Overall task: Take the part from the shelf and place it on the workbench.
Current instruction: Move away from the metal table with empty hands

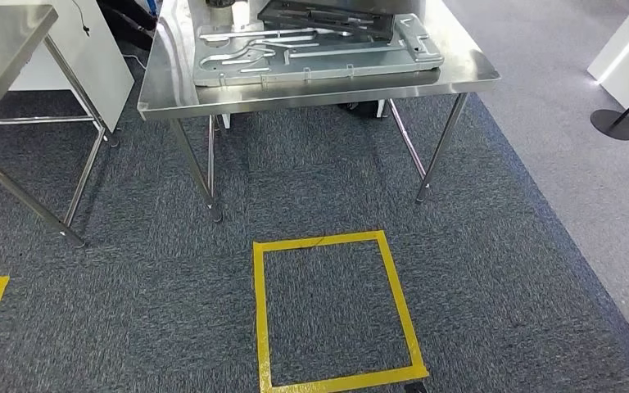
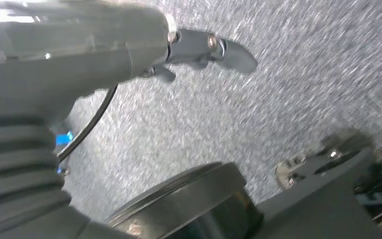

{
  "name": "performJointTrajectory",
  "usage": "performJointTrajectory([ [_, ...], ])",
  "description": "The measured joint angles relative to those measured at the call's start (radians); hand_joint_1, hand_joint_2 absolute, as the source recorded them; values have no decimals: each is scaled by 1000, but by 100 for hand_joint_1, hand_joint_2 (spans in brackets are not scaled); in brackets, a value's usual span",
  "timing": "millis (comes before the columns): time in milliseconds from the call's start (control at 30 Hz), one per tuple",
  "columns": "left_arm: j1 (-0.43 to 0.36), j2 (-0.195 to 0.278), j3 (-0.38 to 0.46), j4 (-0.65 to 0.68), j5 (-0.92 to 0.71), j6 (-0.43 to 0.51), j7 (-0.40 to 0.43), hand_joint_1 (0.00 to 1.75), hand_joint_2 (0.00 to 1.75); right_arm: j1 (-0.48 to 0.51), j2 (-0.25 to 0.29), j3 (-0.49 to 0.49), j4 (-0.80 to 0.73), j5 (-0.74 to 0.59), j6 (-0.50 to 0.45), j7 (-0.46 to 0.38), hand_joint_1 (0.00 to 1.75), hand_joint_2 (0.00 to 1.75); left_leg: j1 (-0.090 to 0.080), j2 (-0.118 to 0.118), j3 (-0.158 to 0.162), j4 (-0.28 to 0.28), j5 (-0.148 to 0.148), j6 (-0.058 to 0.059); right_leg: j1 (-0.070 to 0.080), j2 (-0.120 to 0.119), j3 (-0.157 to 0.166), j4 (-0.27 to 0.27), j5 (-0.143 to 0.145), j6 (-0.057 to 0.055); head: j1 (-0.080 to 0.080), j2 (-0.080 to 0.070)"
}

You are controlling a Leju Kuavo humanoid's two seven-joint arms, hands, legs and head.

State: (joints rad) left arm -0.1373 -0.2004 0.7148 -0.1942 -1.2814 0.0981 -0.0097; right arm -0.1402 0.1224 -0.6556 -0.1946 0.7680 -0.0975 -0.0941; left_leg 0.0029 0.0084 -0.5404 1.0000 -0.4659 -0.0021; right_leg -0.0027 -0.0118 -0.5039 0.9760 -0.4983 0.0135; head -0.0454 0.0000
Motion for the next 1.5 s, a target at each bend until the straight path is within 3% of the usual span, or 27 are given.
performJointTrajectory([
  [67, 0, 0, 0, 0, 0, -1, 1, 0, 175, -1, 0, 1, 0, 3, 1, 3, 0, 175, 4, 0, -1, -11, 3, 13, -2, 1, -6, 9, -8, 11, 0, 0],
  [133, -2, -1, 0, 0, 0, -2, 2, 0, 175, -2, 0, 1, 0, 6, 2, 5, 0, 87, 7, 1, -1, -20, 9, 24, -5, 4, -41, 81, -53, 21, 0, 0],
  [200, -3, -1, 0, 0, 0, -3, 2, 0, 87, -1, 0, 2, 0, 8, 9, 5, 0, 0, 6, 1, -4, -21, 11, 29, -8, 6, -109, 220, -115, 29, 0, 0],
  [267, -2, -1, 0, 0, 0, -4, 1, 0, 0, 1, 0, 4, 0, 10, 30, -2, 0, 0, 5, 1, -6, -19, 11, 29, -13, 7, -152, 299, -126, 34, 0, 0],
  [300, -2, -1, 0, 0, 0, -5, -1, 0, 0, 2, 0, 6, 0, 9, 45, -9, 0, 0, 6, 1, -6, -17, 10, 28, -15, 7, -147, 282, -103, 35, 0, 0],
  [367, -3, -1, 0, 0, 0, -6, -6, 0, 0, 0, 0, 7, 0, 4, 73, -23, 0, 0, 6, 0, -5, -12, 8, 25, -18, 7, -90, 153, -28, 33, 0, 0],
  [433, -4, -1, 0, 0, -1, -7, -8, 0, 0, -2, -1, 8, 0, 0, 88, -31, 0, 0, 3, 0, -8, -5, 5, 16, -16, 7, -42, 40, 14, 26, 0, 0],
  [567, -5, -2, 0, 0, -3, -7, -9, 0, 0, 0, -1, 8, 0, 1, 90, -36, 0, 0, 3, 0, -16, 2, 1, -7, -13, 10, -39, 15, 22, 3, 0, 0],
  [633, -5, -1, 0, 0, -3, -6, -9, 0, 0, -1, -1, 8, 0, 1, 90, -38, 0, 0, 5, -1, -41, 62, -41, -16, -15, 9, -39, 8, 28, -11, 0, 0],
  [700, -4, -1, 0, 0, -3, -6, -8, 0, 0, -1, -1, 8, 0, 1, 90, -40, 0, 0, 7, -1, -97, 193, -109, -21, -12, 8, -41, 8, 30, -18, 0, 0],
  [733, -3, -1, 0, 0, -3, -6, -8, 0, 44, -1, -1, 8, 0, 1, 90, -41, 0, 0, 8, -1, -124, 254, -133, -22, -11, 8, -42, 9, 30, -19, 0, 0],
  [767, -2, -1, 0, 0, -3, -6, -8, 0, 87, 0, -1, 8, 0, 1, 90, -41, 0, 44, 8, -1, -138, 289, -138, -23, -10, 8, -43, 10, 30, -19, 0, 0],
  [800, -2, -1, 0, 0, -3, -6, -8, 0, 131, 0, -1, 8, 0, 1, 89, -41, 0, 87, 8, -1, -134, 284, -124, -23, -10, 8, -43, 12, 30, -18, 0, 0],
  [833, -2, -1, 0, 0, -3, -7, -8, 0, 175, 0, 0, 8, 0, 2, 87, -40, 0, 131, 8, -1, -112, 241, -94, -21, -10, 9, -43, 14, 29, -18, 0, 0],
  [867, -2, -1, 0, 0, -3, -7, -8, 0, 175, 0, 0, 8, 0, 4, 84, -37, 0, 175, 8, -1, -78, 173, -58, -19, -10, 9, -43, 16, 28, -16, 0, 0],
  [933, -6, -1, 0, 0, -5, -8, -2, 0, 175, -2, 0, 8, 0, 9, 77, -25, 0, 175, 6, -1, -19, 50, -16, -12, -6, 11, -45, 23, 25, -8, 0, 0],
  [1000, -3, -1, -1, 0, -1, -10, 14, 0, 175, -3, 0, 11, 0, 11, 69, -4, 0, 175, 3, -2, -5, 12, -15, -3, -3, 10, -49, 26, 24, 3, 0, 0],
  [1033, 1, 0, -4, 0, 7, -12, 22, 0, 175, -2, 0, 15, -1, 10, 66, 7, 0, 131, 2, -3, -7, 10, -14, 4, -4, 10, -50, 26, 25, 9, 0, 0],
  [1100, 13, 4, -21, -1, 41, -18, 30, 0, 87, 4, -2, 32, -6, -4, 62, 21, 0, 44, 4, -3, -6, 4, -9, 17, -7, 10, -55, 41, 12, 20, 0, 0],
  [1133, 18, 7, -34, -2, 67, -21, 31, 0, 44, 10, -4, 44, -8, -18, 61, 26, 0, 0, 6, -2, -5, 1, -6, 23, -8, 11, -69, 71, -10, 25, 0, 0],
  [1167, 21, 10, -49, -5, 97, -24, 31, 0, 0, 17, -6, 58, -10, -36, 60, 29, 0, 0, 6, -1, -6, 0, -3, 27, -10, 11, -92, 124, -42, 29, 0, 0],
  [1233, 27, 17, -79, -17, 158, -28, 31, 0, 0, 35, -9, 84, -11, -71, 60, 32, 0, 0, 5, -1, -10, 0, -2, 31, -11, 11, -152, 256, -106, 34, 0, 0],
  [1267, 30, 22, -92, -26, 188, -29, 31, 0, 0, 47, -11, 97, -11, -89, 60, 34, 0, 0, 4, -1, -11, 1, -2, 31, -11, 11, -172, 300, -118, 35, 0, 0],
  [1300, 31, 26, -106, -36, 215, -31, 31, 0, 0, 60, -12, 110, -11, -106, 60, 36, 0, 0, 4, -2, -12, 1, -2, 31, -11, 11, -173, 305, -109, 34, 0, 0],
  [1333, 32, 31, -119, -47, 243, -32, 31, 0, 0, 74, -14, 122, -10, -123, 61, 38, 0, 0, 3, -2, -11, 2, -2, 31, -11, 11, -157, 273, -84, 32, 0, 0],
  [1433, 32, 42, -162, -81, 321, -35, 31, 0, 0, 107, -23, 161, -9, -172, 65, 43, 0, 0, 0, -3, -10, 4, -4, 25, -7, 11, -62, 79, 1, 17, 0, 0],
  [1500, 35, 49, -193, -98, 375, -39, 30, 0, 0, 124, -28, 188, -8, -205, 68, 46, 0, 0, -3, -1, -10, 4, -5, 15, -1, 11, -39, 27, 11, 7, 0, 0],
])
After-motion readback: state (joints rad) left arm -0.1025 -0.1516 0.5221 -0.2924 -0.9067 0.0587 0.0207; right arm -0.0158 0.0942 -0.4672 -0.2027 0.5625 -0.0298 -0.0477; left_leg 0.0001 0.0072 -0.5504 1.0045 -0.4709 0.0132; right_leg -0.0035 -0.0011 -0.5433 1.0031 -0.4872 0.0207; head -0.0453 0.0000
